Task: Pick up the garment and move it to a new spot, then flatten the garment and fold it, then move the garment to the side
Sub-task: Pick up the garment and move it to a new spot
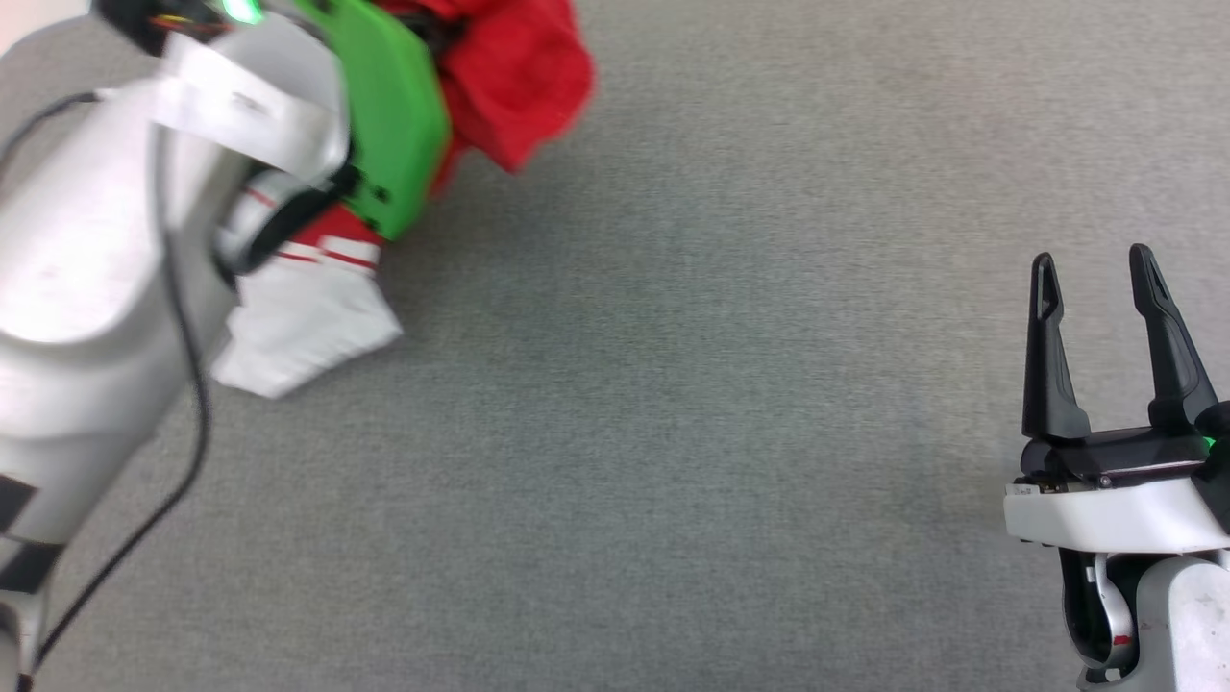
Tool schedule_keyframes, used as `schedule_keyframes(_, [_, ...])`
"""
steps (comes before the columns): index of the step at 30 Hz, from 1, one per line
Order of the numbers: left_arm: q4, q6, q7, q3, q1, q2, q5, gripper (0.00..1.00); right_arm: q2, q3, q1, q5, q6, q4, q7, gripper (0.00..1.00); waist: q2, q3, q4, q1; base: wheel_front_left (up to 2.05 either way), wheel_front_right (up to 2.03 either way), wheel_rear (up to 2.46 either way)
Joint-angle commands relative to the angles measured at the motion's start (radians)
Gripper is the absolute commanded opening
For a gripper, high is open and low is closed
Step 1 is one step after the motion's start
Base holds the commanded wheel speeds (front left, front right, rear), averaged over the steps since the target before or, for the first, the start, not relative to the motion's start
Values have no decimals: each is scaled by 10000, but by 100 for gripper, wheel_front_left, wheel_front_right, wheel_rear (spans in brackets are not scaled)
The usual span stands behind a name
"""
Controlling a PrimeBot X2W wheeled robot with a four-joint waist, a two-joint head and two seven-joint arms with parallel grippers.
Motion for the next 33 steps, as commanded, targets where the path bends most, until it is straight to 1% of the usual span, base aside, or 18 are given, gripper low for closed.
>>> schedule_keyframes(1, [-142, -29, -121, -463, -277, -252, -68, 0, 57, -37, 97, 50, -7, 15, -46, 100, -1, -264, -518, 1, 0, 0, 0])
schedule_keyframes(5, [-347, -29, -540, -1845, -549, -1053, -221, 0, 93, -85, 98, 117, -7, 51, -46, 100, -1, -302, -904, 1, 0, 0, 0])
schedule_keyframes(10, [-431, -29, -1324, -3575, -780, -2256, -585, 0, 107, -230, 122, 319, -7, 58, -46, 100, -1, -303, -1271, 1, 0, 0, 0])
schedule_keyframes(14, [-535, -29, -1691, -4133, -604, -3102, -626, 0, 109, -407, 168, 483, -7, 41, -46, 100, -1, -244, -1416, 1, 0, 0, 0])
schedule_keyframes(15, [-560, -29, -1654, -4174, -473, -3238, -618, 0, 110, -419, 172, 497, -7, 40, -46, 100, -1, -218, -1450, 1, 0, 0, 0])
schedule_keyframes(17, [-738, -29, -1130, -4202, 110, -3556, -206, 0, 110, -451, 155, 535, -7, 29, -46, 100, -1, -138, -1508, 1, 0, 0, 0])
schedule_keyframes(21, [-1001, -29, 31, -4209, 1836, -3845, 681, 0, 111, -428, 50, 602, -7, 35, -46, 100, -1, 7, -1620, 1, 0, 0, 0])
schedule_keyframes(25, [-1173, -29, 894, -4211, 3352, -3924, 1040, 0, 111, -362, -23, 622, -7, 48, -46, 100, -1, 143, -1682, 1, 0, 0, 0])
schedule_keyframes(28, [-1079, -29, 1090, -4211, 4047, -3985, 1219, 0, 111, -352, -77, 621, -7, 62, -46, 100, -1, 230, -1670, 1, 0, 0, 0])
schedule_keyframes(31, [-798, -29, 911, -4212, 4242, -4058, 1392, 0, 111, -331, -83, 600, -7, 95, -46, 100, -1, 227, -1623, 1, 0, 0, 0])
schedule_keyframes(32, [-675, -29, 702, -4212, 4255, -4100, 1468, 47, 111, -327, -60, 590, -7, 121, -46, 100, -1, 176, -1592, 1, 0, 0, 0])
schedule_keyframes(33, [-566, -29, 390, -4212, 4220, -4133, 1528, 100, 111, -322, -32, 581, -7, 144, -46, 100, -1, 118, -1565, 1, 0, 0, 0])
